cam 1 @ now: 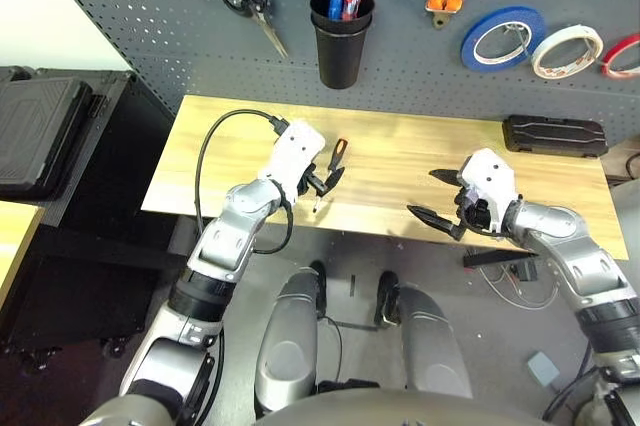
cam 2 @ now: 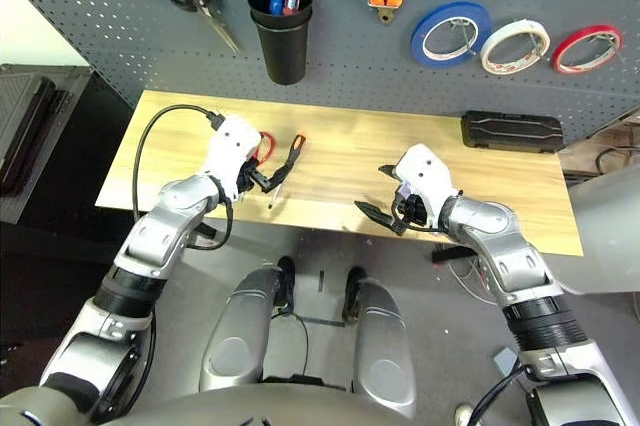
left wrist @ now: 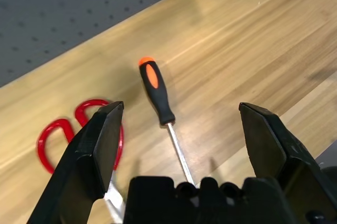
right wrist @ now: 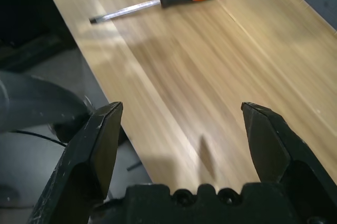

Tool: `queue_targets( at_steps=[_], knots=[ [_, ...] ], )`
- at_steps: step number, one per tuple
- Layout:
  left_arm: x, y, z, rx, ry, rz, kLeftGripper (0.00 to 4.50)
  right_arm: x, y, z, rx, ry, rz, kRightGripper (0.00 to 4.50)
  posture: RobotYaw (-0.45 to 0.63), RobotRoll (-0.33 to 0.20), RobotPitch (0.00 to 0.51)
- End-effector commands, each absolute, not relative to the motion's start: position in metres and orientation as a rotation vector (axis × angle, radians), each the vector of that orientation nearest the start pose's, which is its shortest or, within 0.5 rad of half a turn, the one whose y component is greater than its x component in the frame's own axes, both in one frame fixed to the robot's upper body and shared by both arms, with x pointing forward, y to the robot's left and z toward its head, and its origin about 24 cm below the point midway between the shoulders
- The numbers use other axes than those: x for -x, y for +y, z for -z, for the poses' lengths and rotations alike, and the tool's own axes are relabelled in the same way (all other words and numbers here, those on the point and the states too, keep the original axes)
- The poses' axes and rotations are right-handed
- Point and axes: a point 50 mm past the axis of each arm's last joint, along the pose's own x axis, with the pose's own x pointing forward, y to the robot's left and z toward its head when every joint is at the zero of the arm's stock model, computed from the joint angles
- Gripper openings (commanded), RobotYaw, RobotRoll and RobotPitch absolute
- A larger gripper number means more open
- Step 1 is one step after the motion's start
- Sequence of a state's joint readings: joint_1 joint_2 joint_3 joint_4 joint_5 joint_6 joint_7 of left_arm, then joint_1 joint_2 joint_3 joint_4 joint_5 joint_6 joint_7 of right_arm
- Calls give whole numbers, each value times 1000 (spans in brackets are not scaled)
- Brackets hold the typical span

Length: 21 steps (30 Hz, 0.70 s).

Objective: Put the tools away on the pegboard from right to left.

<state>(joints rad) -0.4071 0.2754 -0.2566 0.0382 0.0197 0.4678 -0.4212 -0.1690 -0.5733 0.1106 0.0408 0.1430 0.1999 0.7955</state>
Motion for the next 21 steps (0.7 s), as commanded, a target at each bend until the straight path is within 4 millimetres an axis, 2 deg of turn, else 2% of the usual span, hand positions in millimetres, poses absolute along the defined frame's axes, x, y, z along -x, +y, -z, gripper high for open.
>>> queue_targets(
  at_steps=[1, 10, 21],
  knots=[
    [-309, 103, -72, -379, 273, 620, 4500, -260, -196, -51, 390, 329, -854, 4476, 153, 0, 313],
    [-315, 91, -59, -361, 340, 602, 4500, -250, -186, -29, 394, 390, -868, 4476, 127, 0, 356],
    [-334, 84, -51, -348, 385, 537, 4500, -257, -176, -20, 431, 390, -865, 4476, 95, 0, 394]
  ],
)
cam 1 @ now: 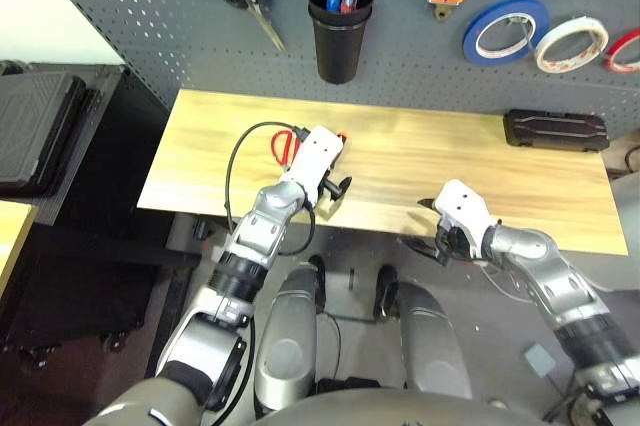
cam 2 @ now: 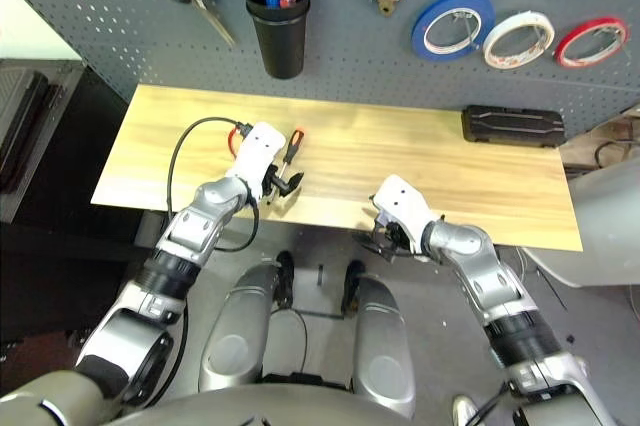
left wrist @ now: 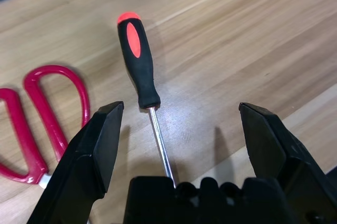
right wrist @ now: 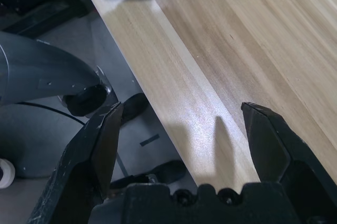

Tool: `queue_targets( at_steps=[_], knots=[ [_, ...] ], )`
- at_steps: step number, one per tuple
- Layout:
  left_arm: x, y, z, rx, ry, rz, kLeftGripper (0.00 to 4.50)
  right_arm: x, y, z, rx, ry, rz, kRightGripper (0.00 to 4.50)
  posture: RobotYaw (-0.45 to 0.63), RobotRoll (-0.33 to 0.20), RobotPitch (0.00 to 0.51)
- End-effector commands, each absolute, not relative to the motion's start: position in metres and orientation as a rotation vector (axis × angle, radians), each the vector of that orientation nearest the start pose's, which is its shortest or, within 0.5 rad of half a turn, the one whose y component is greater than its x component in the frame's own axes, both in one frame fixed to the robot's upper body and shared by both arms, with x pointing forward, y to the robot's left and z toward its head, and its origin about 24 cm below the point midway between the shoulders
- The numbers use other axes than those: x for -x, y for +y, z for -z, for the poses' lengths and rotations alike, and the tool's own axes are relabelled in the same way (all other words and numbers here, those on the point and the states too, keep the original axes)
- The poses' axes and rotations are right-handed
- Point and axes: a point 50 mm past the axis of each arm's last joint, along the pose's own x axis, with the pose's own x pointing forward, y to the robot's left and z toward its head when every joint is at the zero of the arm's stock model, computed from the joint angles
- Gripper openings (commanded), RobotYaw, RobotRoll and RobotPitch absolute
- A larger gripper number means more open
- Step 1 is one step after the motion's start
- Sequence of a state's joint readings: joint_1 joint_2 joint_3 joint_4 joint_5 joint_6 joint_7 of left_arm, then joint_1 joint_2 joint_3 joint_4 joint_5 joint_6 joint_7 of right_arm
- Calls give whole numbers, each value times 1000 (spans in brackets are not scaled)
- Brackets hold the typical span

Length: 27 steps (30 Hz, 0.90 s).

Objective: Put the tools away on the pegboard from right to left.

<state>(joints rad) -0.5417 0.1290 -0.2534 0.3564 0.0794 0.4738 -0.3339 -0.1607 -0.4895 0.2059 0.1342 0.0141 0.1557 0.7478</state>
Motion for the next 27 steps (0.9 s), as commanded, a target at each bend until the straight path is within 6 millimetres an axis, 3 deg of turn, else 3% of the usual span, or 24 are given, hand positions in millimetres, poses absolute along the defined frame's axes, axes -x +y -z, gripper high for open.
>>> queue_targets(
  at_steps=[1, 16, 19, 27],
  knots=[
    [-336, 84, -51, -348, 387, 531, 4500, -257, -175, -20, 432, 389, -863, 4476, 88, 0, 398],
    [-352, 82, -32, -326, 489, 509, 4500, -251, -180, -23, 437, 376, -786, 4476, 11, 0, 406],
    [-353, 83, -26, -321, 529, 491, 3582, -249, -181, -25, 438, 375, -781, 4500, 1, 0, 401],
    [-354, 89, -17, -319, 586, 460, 539, -251, -187, -32, 441, 360, -760, 4500, -2, 0, 388]
  ],
)
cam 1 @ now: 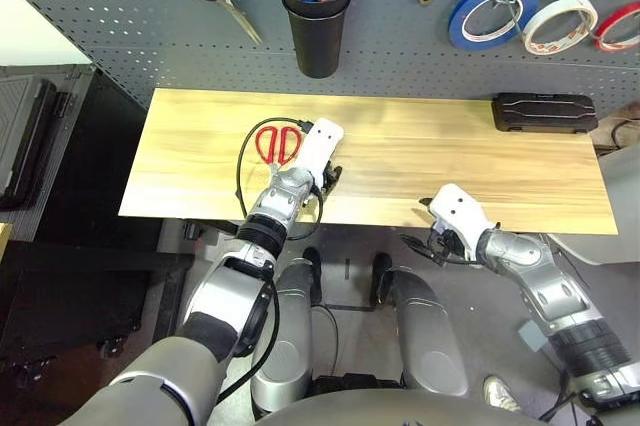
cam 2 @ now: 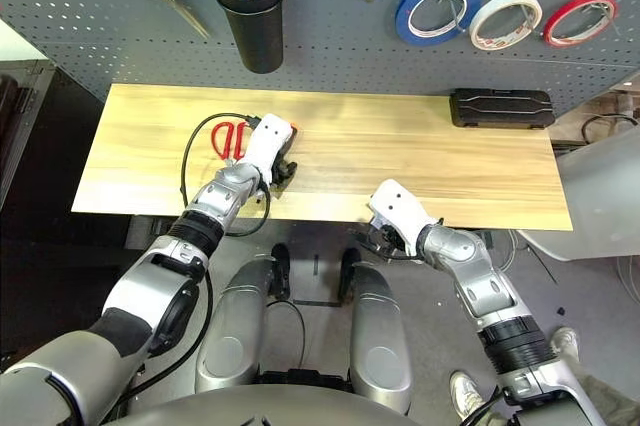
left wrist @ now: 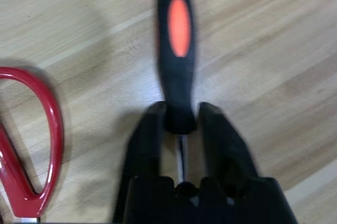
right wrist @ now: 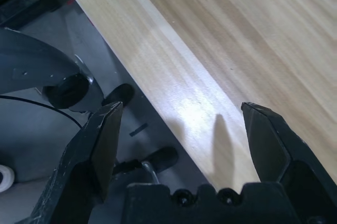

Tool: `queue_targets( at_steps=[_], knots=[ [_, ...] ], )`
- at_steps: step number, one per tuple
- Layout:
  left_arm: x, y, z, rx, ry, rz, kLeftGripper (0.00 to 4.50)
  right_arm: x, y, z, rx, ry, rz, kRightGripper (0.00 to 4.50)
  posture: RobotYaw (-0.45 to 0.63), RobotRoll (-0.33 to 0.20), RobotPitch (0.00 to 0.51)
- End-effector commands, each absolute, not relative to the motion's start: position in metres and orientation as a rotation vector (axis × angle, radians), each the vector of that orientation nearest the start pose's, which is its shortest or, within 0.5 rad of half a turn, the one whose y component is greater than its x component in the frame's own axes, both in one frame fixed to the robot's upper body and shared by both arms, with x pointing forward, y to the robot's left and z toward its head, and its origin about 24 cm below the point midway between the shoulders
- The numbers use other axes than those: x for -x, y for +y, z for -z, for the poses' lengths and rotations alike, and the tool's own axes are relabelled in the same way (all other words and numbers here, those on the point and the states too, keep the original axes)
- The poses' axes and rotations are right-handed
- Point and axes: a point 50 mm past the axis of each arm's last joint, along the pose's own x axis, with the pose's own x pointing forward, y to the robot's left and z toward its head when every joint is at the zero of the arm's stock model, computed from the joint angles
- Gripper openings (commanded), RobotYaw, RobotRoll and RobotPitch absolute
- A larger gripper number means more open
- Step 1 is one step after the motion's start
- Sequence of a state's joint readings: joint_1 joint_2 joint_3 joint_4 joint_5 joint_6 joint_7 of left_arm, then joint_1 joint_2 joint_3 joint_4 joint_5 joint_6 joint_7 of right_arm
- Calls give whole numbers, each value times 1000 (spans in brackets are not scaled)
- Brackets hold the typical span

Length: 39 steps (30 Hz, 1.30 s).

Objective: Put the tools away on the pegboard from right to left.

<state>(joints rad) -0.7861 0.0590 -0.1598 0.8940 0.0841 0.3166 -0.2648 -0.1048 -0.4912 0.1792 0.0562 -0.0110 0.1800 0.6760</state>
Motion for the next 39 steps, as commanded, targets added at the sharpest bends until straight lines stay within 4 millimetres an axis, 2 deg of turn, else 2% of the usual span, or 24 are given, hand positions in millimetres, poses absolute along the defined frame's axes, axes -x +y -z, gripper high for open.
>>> queue_targets(
  at_steps=[1, 7, 12, 22, 25, 28, 33, 39],
  knots=[
    [-354, 89, -16, -320, 587, 459, 542, -251, -187, -32, 442, 357, -759, 4500, -1, 0, 386],
    [-354, 88, -19, -310, 553, 471, 542, -255, -190, -39, 434, 316, -755, 4500, 17, 0, 368],
    [-352, 87, -34, -244, 479, 454, 542, -267, -195, -50, 405, 232, -763, 4500, 49, 0, 347],
    [-335, 98, -83, -125, 300, 330, 542, -286, -199, -70, 324, 84, -826, 4500, 148, 0, 312],
    [-329, 106, -102, -86, 216, 282, 542, -290, -200, -80, 270, 11, -840, 4500, 169, 0, 299],
    [-323, 112, -126, 25, 120, 226, 542, -295, -204, -90, 202, -48, -846, 4500, 197, 0, 279],
    [-320, 122, -152, 114, 37, 171, 542, -302, -208, -105, 114, -129, -856, 4500, 228, 0, 255],
    [-311, 138, -159, 95, -13, 127, 542, -307, -210, -111, 106, -193, -862, 4500, 234, 0, 235]
  ],
)
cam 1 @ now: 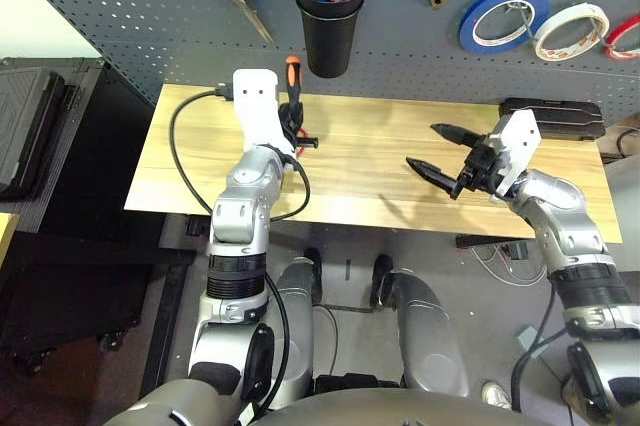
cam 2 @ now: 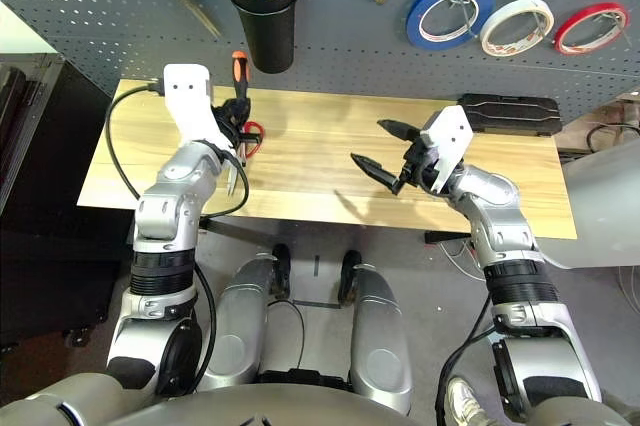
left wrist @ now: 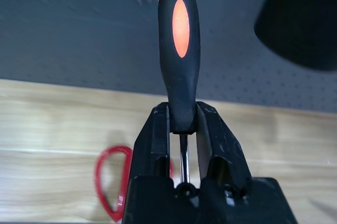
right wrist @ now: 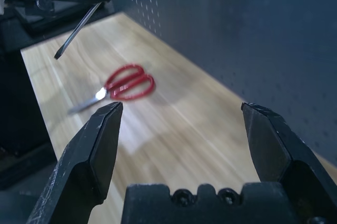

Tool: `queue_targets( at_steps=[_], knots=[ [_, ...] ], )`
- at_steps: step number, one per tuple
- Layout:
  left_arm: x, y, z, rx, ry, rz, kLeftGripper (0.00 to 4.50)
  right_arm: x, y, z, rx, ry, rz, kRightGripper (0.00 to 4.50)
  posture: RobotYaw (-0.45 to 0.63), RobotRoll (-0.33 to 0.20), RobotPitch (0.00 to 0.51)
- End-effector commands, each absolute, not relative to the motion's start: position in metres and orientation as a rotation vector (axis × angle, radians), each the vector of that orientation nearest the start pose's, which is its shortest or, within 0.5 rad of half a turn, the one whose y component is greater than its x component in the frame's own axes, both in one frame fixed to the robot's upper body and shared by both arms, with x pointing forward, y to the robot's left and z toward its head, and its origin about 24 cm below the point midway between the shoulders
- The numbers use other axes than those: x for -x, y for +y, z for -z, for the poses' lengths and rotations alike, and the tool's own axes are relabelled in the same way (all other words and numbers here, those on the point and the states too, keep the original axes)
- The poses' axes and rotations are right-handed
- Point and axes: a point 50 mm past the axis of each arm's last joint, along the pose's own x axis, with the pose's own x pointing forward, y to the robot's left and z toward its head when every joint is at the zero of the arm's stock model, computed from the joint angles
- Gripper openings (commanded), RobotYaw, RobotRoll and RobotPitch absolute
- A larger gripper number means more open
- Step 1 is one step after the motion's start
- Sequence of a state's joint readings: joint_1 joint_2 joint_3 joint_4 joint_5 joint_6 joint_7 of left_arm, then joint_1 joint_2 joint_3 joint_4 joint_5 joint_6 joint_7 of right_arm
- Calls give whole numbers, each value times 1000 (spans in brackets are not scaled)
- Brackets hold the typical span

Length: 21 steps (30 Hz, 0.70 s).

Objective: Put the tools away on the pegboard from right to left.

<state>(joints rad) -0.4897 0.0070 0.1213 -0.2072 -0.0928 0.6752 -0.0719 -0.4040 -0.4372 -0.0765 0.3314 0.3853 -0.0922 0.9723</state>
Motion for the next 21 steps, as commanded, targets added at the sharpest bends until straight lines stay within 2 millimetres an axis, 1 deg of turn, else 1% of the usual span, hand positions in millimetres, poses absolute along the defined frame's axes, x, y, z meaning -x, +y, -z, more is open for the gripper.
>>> queue_targets(
  at_steps=[1, 7, 12, 15, 21],
  knots=[
    [-309, 141, -160, 100, -17, 115, 542, -308, -211, -112, 107, -199, -858, 4500, 236, 0, 234],
    [-306, 154, -171, 112, -75, 51, 542, -310, -213, -115, 118, -226, -861, 4500, 261, 0, 232],
    [-298, 166, -195, 146, -246, 19, 542, -308, -214, -121, 118, -301, -884, 4500, 274, 0, 232],
    [-289, 165, -210, 154, -370, 50, 542, -306, -217, -126, 98, -356, -893, 4500, 276, 0, 231],
    [-276, 158, -236, 196, -518, 152, 542, -301, -227, -135, 51, -427, -886, 4500, 273, 0, 227]
  ],
)
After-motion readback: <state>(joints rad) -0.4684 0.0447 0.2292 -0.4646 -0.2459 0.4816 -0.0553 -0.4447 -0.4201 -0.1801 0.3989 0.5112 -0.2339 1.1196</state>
